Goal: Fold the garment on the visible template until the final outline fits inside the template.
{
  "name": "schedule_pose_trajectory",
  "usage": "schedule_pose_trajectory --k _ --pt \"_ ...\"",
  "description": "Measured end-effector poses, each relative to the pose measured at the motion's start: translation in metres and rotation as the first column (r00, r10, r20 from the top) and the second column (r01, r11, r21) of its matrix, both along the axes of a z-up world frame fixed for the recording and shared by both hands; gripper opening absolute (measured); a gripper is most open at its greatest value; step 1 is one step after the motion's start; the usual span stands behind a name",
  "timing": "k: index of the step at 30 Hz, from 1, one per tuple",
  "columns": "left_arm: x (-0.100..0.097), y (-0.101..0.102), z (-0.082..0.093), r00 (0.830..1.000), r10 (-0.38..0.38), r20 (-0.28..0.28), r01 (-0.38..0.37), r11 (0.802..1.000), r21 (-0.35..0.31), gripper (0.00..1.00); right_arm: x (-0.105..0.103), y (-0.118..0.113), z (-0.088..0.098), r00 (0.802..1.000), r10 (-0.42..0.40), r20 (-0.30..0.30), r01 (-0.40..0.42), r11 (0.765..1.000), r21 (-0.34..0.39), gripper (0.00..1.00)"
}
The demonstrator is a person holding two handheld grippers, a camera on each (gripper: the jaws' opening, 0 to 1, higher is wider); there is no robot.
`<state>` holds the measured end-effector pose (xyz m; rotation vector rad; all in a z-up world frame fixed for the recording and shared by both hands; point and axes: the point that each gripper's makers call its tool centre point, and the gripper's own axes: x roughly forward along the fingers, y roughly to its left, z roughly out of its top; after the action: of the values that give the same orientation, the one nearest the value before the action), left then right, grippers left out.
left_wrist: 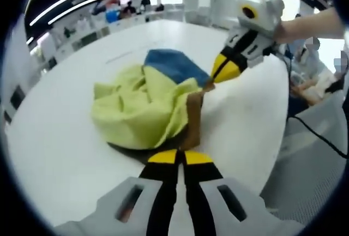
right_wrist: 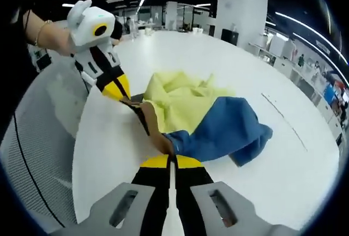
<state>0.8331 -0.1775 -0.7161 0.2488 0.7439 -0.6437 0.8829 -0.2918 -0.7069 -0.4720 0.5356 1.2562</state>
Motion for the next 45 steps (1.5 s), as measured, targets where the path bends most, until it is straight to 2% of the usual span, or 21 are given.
schedule_pose_trajectory --k 2,4,12,15,16,19,22,24,27,28,29,37,45 --pt "0.002 0.002 0.009 1.000 0.018 0.011 -0.018 1.000 -0.020 0.00 -0.001 0.002 0.012 1.000 -0.024 0.003 0.024 0.999 0.038 0.02" --pt "0.005 0.002 0.021 0.999 0.044 0.024 -0.042 0.996 -0.074 0.00 0.000 0.003 0.022 0.999 -0.049 0.012 0.048 0.996 0.070 0.02" --pt "0.017 0.009 0.062 0.992 0.089 0.085 -0.076 0.987 -0.140 0.00 0.003 0.007 0.064 0.992 -0.114 0.058 0.103 0.980 0.168 0.02" --pt "0.023 0.013 0.081 0.987 0.104 0.122 -0.083 0.983 -0.167 0.00 0.007 0.011 0.091 0.985 -0.156 0.077 0.133 0.960 0.245 0.02" --pt "0.025 0.014 0.087 0.985 0.110 0.132 -0.086 0.981 -0.174 0.00 0.008 0.011 0.095 0.984 -0.162 0.079 0.137 0.957 0.255 0.02" --pt "0.032 0.019 0.108 0.977 0.133 0.167 -0.098 0.974 -0.204 0.00 0.011 0.011 0.121 0.975 -0.199 0.102 0.159 0.936 0.313 0.02" --pt "0.036 0.022 0.123 0.971 0.143 0.191 -0.099 0.970 -0.220 0.00 0.015 0.009 0.136 0.967 -0.222 0.126 0.169 0.927 0.335 0.01" --pt "0.040 0.023 0.137 0.966 0.145 0.215 -0.095 0.969 -0.228 0.00 0.019 0.006 0.152 0.958 -0.249 0.139 0.184 0.912 0.367 0.01" --pt "0.044 0.023 0.151 0.960 0.146 0.240 -0.089 0.968 -0.234 0.00 0.023 0.004 0.164 0.949 -0.267 0.168 0.190 0.909 0.371 0.01" --pt "0.046 0.023 0.158 0.956 0.146 0.253 -0.085 0.968 -0.237 0.00 0.025 0.002 0.168 0.941 -0.271 0.202 0.188 0.917 0.353 0.01" --pt "0.048 0.023 0.163 0.954 0.145 0.264 -0.081 0.968 -0.237 0.00 0.027 0.001 0.175 0.935 -0.278 0.220 0.188 0.915 0.357 0.01" --pt "0.058 0.023 0.197 0.936 0.141 0.322 -0.061 0.967 -0.246 0.00 0.029 -0.002 0.206 0.914 -0.317 0.256 0.194 0.891 0.410 0.01" --pt "0.063 0.022 0.227 0.918 0.133 0.373 -0.036 0.966 -0.257 0.00 0.030 -0.011 0.234 0.889 -0.369 0.269 0.212 0.855 0.473 0.01"
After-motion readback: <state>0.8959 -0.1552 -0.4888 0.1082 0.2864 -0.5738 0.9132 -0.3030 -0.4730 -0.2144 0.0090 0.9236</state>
